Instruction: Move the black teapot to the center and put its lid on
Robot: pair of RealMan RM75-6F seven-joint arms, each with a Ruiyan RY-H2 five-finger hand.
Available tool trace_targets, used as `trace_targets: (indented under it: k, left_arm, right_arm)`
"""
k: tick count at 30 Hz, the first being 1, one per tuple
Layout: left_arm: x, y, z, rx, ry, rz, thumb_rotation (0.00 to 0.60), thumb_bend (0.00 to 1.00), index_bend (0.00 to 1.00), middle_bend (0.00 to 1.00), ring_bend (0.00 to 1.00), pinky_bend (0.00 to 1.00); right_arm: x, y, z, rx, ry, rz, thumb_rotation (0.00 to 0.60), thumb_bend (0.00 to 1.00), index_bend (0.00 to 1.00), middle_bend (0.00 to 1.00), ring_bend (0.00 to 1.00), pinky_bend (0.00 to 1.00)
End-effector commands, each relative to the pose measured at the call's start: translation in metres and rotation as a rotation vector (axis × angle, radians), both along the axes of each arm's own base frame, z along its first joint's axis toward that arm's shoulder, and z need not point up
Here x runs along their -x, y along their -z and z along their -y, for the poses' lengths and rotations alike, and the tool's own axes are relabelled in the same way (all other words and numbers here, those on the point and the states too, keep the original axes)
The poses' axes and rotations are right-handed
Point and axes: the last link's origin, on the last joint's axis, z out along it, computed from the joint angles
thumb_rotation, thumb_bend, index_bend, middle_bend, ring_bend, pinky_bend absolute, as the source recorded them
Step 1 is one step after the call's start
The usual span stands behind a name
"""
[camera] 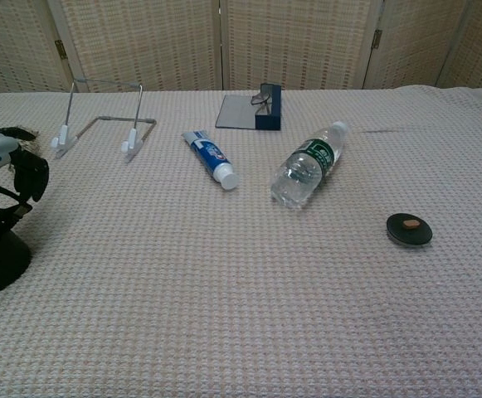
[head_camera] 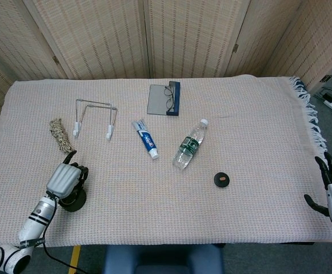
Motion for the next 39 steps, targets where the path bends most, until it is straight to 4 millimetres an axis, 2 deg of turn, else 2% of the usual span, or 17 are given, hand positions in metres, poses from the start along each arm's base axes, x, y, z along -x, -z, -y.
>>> trace_targets:
  k: [1,7,14,19,25,33,39]
  left_arm:
    - [0.001,0.001,-0.001,-0.005,0.007,-0.001,0.600,0.43,0.63,0.64,0.53,0.08]
    - [0.001,-0.004,-0.001,-0.027,0.014,0.008,0.600,0.55,0.67,0.68,0.57,0.10]
    - [-0.016,-0.016,-0.005,-0.063,0.082,0.027,0.600,0.56,0.68,0.69,0.58,0.10]
    - [-0.037,-0.024,-0.008,-0.091,0.145,0.036,0.600,0.56,0.69,0.70,0.58,0.10]
    - [-0.075,-0.023,-0.009,-0.087,0.237,0.086,0.600,0.56,0.70,0.71,0.59,0.10]
    - [-0.141,-0.005,-0.004,-0.037,0.387,0.145,0.600,0.56,0.70,0.71,0.59,0.10]
    - [-0.178,0.011,0.000,0.009,0.464,0.155,0.600,0.56,0.70,0.71,0.59,0.10]
  right_arm:
    - [0.000,0.000,0.000,0.001,0.000,0.001,0.600,0.24,0.00,0.00,0.00,0.00]
    - [0.000,0.001,0.000,0.000,0.002,0.003,0.600,0.23,0.00,0.00,0.00,0.00]
    - [0.001,0.001,0.000,0.002,0.002,0.008,0.600,0.23,0.00,0.00,0.00,0.00]
    - [0.004,0.000,-0.002,0.007,0.009,0.014,0.600,0.23,0.00,0.00,0.00,0.00]
    - [0.007,0.000,-0.003,0.012,0.012,0.023,0.600,0.23,0.00,0.00,0.00,0.00]
    - [0.009,-0.002,-0.003,0.018,0.007,0.028,0.600,0.23,0.00,0.00,0.00,0.00]
    - [0.012,-0.005,-0.006,0.025,0.015,0.032,0.600,0.23,0.00,0.00,0.00,0.00]
